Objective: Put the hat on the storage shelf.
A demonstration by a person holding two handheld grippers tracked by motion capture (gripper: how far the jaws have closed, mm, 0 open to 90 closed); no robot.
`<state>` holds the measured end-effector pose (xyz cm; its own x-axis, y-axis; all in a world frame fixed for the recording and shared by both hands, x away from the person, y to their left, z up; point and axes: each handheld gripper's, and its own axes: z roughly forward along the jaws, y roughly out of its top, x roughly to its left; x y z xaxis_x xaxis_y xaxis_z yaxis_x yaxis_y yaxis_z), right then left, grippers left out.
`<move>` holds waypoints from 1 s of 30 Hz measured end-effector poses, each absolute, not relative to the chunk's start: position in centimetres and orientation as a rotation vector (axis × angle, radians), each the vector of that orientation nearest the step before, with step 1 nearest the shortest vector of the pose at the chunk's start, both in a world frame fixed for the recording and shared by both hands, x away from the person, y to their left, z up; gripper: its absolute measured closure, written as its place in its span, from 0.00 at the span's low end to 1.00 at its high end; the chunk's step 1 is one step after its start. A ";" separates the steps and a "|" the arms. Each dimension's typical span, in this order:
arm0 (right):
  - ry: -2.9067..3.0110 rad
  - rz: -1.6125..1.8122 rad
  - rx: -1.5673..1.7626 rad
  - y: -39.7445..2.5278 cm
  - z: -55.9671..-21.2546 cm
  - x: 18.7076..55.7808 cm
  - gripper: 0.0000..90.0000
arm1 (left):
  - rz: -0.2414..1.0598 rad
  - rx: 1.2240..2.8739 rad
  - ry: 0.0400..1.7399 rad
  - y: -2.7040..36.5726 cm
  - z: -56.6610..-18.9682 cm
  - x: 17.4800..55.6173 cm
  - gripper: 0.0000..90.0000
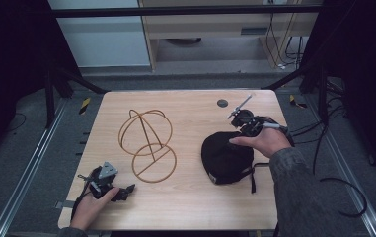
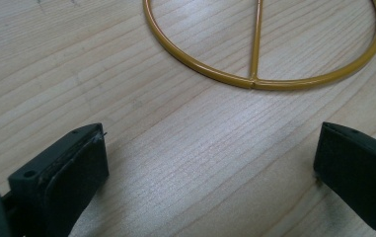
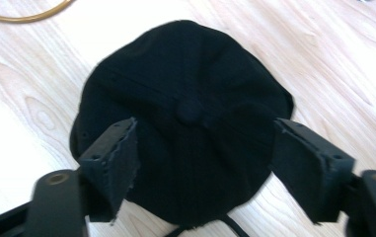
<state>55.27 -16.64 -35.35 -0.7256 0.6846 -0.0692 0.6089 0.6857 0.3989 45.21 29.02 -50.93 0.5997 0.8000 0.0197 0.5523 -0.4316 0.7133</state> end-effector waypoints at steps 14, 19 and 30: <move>2.776 0.466 1.059 -15.1 -37.1 57.2 0.30 | 0.471 2.149 1.065 29.0 -50.9 45.2 0.00; 2.792 0.420 1.052 -14.3 -37.8 57.7 0.33 | 0.470 2.151 1.063 29.0 -50.9 45.2 0.00; 2.837 0.374 1.038 -14.3 -39.1 58.0 0.60 | 0.471 2.152 1.061 29.0 -50.9 45.2 0.00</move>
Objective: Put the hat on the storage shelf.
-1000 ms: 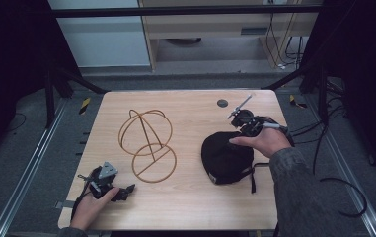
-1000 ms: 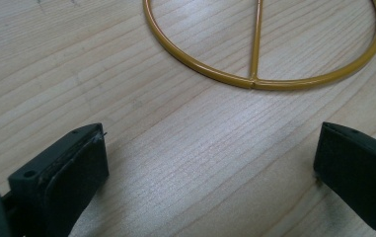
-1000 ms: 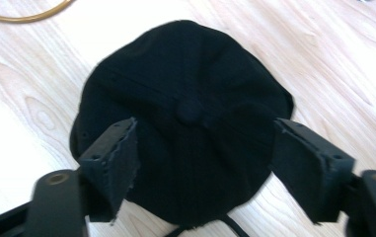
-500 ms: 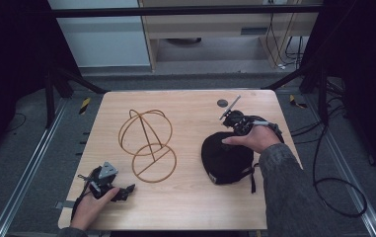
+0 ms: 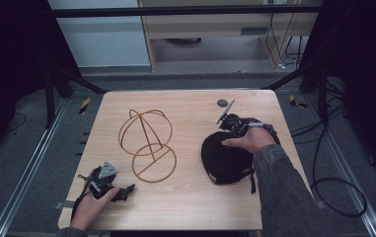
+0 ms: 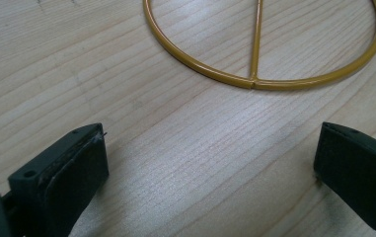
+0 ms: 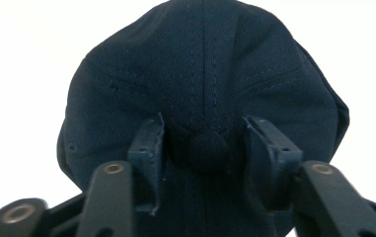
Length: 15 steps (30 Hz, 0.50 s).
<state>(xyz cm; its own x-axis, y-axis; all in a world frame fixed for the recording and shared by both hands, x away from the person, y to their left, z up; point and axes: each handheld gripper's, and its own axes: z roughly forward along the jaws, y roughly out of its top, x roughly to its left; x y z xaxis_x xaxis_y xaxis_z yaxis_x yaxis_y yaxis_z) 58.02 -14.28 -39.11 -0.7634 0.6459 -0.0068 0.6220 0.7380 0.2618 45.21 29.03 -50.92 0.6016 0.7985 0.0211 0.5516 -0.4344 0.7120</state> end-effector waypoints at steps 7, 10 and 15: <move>2.877 0.373 1.002 -14.8 -39.8 57.9 0.79 | 0.470 2.151 1.063 29.0 -50.9 45.2 0.00; 2.876 0.399 0.990 -15.0 -39.7 57.8 0.81 | 0.470 2.147 1.066 29.0 -50.9 45.2 0.00; 2.868 0.431 1.000 -15.3 -39.1 57.5 0.82 | 0.471 2.148 1.065 29.0 -50.9 45.2 0.00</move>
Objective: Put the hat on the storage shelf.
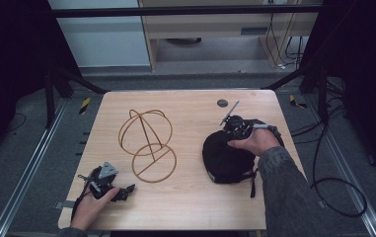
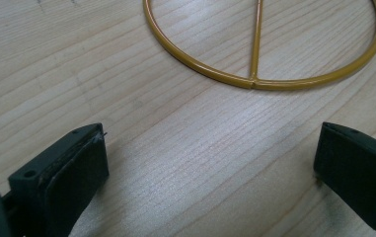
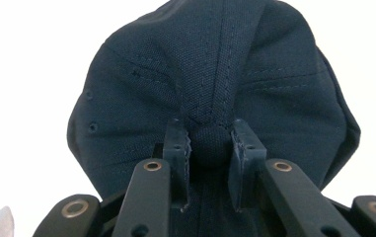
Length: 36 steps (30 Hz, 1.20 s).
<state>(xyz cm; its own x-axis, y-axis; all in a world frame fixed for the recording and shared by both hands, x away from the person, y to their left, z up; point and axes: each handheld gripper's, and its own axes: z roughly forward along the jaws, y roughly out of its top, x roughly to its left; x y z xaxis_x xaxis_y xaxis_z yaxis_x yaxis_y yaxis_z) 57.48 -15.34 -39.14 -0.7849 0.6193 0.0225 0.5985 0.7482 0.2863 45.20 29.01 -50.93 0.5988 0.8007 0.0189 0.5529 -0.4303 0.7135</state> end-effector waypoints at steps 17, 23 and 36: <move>2.789 0.615 0.885 -15.9 -31.7 54.9 0.82 | 0.473 2.150 1.066 29.0 -50.9 45.2 0.00; 2.761 0.701 0.860 -16.0 -29.9 54.0 0.82 | 0.474 2.149 1.068 29.0 -50.9 45.1 0.00; 2.694 0.898 0.777 -15.2 -26.0 52.8 0.82 | 0.471 2.151 1.071 29.0 -50.9 45.1 0.00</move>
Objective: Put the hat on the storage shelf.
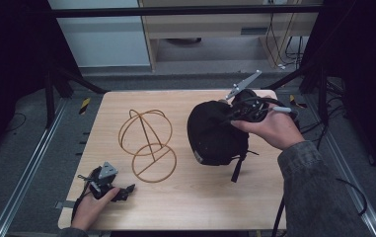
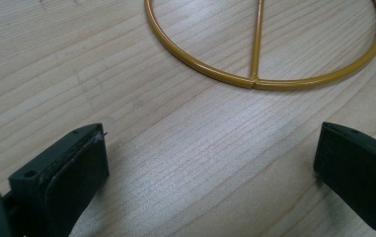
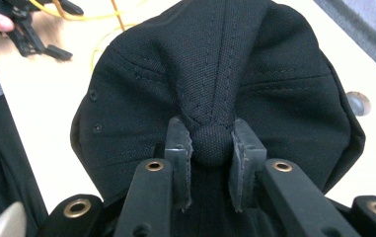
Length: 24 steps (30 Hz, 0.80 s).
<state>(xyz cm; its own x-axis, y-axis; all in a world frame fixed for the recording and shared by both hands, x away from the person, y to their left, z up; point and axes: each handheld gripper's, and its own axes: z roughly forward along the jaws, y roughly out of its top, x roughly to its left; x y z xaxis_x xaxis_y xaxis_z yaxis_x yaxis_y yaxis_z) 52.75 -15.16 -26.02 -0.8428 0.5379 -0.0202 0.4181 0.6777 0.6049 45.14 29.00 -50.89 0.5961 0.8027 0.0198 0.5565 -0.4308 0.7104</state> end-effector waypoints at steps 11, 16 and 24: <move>2.676 0.893 0.719 -13.6 -23.2 52.4 0.82 | 0.474 2.152 1.070 29.0 -50.9 45.1 0.00; 2.653 0.918 0.682 -12.4 -22.1 52.0 0.82 | 0.474 2.152 1.070 29.0 -50.9 45.1 0.00; 2.628 0.982 0.588 -10.4 -19.7 50.5 0.82 | 0.473 2.148 1.074 29.0 -50.9 45.1 0.00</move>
